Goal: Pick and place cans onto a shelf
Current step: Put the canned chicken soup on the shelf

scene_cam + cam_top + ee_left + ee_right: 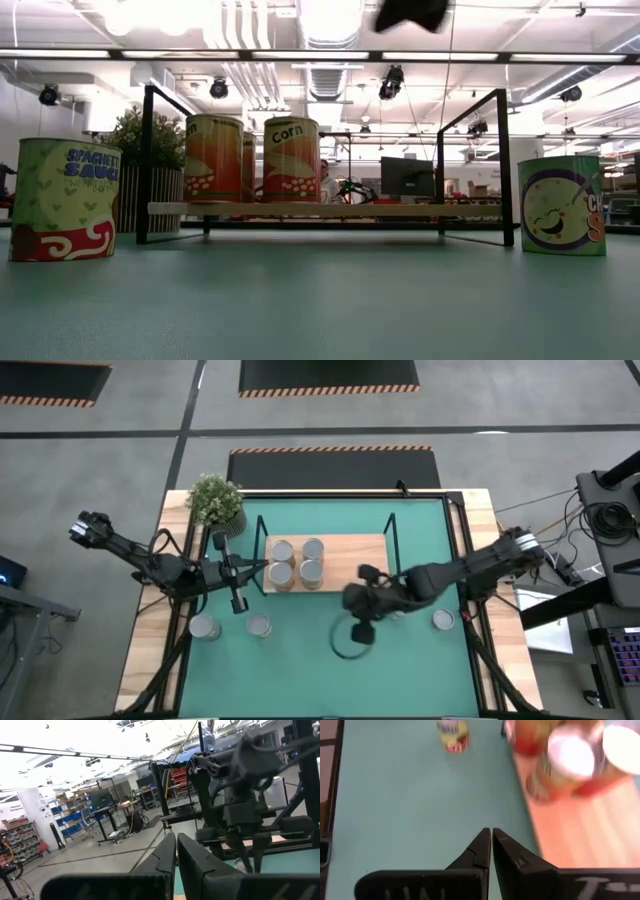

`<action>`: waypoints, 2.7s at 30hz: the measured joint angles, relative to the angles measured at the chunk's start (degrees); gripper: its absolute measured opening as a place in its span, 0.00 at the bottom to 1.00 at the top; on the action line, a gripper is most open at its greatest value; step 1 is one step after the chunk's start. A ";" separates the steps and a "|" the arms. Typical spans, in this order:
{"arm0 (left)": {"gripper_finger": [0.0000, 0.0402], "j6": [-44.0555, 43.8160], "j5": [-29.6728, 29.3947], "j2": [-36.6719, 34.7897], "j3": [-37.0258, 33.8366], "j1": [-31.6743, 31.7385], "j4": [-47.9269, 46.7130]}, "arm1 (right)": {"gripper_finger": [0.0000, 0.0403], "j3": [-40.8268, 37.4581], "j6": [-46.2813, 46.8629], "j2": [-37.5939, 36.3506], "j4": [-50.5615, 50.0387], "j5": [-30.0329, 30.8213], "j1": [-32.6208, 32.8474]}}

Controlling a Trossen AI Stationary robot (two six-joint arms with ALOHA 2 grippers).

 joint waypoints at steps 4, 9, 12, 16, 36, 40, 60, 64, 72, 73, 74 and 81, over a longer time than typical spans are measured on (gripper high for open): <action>0.00 0.00 0.00 -0.04 0.00 0.00 0.10 | 0.02 -8.00 7.89 -5.23 -0.02 1.71 4.27; 0.00 -0.02 0.00 -0.04 0.00 0.00 0.51 | 0.02 -17.79 18.46 -12.35 -0.24 7.54 10.47; 0.00 -0.02 0.02 -0.04 0.00 0.00 0.51 | 0.02 -23.34 24.39 -16.54 -0.28 12.47 14.45; 0.00 -0.02 0.02 -0.04 0.00 0.00 0.51 | 0.02 -29.79 30.28 -20.82 -0.41 16.77 18.33; 0.00 -0.02 0.02 -0.04 0.00 0.00 0.51 | 0.39 -38.89 34.63 -23.42 -2.01 23.12 19.80; 0.00 -0.02 0.03 -0.04 0.00 0.00 0.53 | 0.56 -38.90 35.88 -22.46 -3.97 24.21 19.80; 0.00 -0.02 0.04 0.14 0.00 0.00 0.53 | 0.90 -39.89 42.78 -13.10 -3.92 20.99 19.89; 0.00 -0.02 0.04 0.14 0.00 0.00 0.53 | 0.88 -40.06 43.46 -12.30 -3.55 20.57 19.89; 0.00 -0.02 0.04 0.14 0.00 0.01 0.55 | 0.68 -40.12 44.01 -11.56 -1.93 20.02 19.90; 0.00 -0.02 0.04 0.14 0.00 0.01 0.55 | 0.66 -40.12 44.00 -11.67 -1.57 19.86 19.91; 0.00 -0.02 0.04 0.14 0.00 0.00 0.55 | 0.65 -40.12 44.01 -11.86 -1.31 19.50 19.91; 0.00 -0.02 0.04 0.14 0.00 0.00 0.57 | 0.68 -39.99 41.36 -13.40 5.25 16.44 19.92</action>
